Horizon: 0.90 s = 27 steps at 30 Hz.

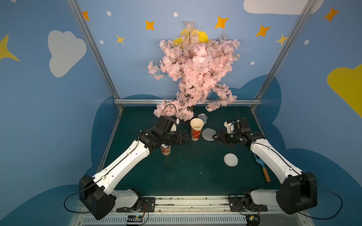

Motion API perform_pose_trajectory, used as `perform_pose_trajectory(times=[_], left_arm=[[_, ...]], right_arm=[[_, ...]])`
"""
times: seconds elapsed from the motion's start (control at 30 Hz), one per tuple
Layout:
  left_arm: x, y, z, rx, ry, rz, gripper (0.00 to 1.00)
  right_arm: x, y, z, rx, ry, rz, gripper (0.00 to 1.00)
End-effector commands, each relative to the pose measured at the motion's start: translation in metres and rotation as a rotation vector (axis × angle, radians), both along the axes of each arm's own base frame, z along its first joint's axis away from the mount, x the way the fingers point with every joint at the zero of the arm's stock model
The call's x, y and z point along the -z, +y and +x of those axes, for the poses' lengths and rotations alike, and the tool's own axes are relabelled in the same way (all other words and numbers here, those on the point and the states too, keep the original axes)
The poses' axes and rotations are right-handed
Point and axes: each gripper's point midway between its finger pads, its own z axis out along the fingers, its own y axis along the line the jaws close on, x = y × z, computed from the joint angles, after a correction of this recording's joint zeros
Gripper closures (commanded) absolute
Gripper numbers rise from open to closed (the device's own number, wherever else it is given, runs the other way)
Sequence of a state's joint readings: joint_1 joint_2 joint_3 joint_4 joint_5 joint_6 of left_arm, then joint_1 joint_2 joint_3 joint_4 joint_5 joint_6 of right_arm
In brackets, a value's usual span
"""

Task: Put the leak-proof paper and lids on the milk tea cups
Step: Pick up the leak-proof paper from the center of the board.

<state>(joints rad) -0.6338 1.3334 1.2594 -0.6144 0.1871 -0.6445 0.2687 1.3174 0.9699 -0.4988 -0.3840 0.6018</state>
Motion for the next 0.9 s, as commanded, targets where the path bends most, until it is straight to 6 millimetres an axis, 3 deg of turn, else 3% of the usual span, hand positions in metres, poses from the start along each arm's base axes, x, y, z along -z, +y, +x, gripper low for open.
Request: perform_pose_trajectory(times=[0.0, 0.1, 0.3, 0.7, 0.87], left_arm=[[-0.004, -0.013, 0.009, -0.007, -0.035, -0.003, 0.06], [-0.003, -0.02, 0.013, 0.007, -0.042, 0.011, 0.06], [-0.001, -0.026, 0.019, 0.02, -0.048, 0.039, 0.06], [0.015, -0.027, 0.015, 0.019, -0.008, 0.058, 0.06], [0.021, -0.026, 0.013, 0.014, 0.008, 0.064, 0.05]], right_arm=[[0.005, -0.019, 0.026, 0.104, -0.081, 0.009, 0.42], [0.03, -0.031, 0.041, 0.182, -0.008, 0.032, 0.46], [0.076, -0.023, 0.08, 0.097, 0.119, 0.093, 0.52], [0.101, -0.021, 0.167, 0.049, 0.118, 0.016, 0.47], [0.115, -0.014, 0.192, 0.022, 0.147, 0.028, 0.41]])
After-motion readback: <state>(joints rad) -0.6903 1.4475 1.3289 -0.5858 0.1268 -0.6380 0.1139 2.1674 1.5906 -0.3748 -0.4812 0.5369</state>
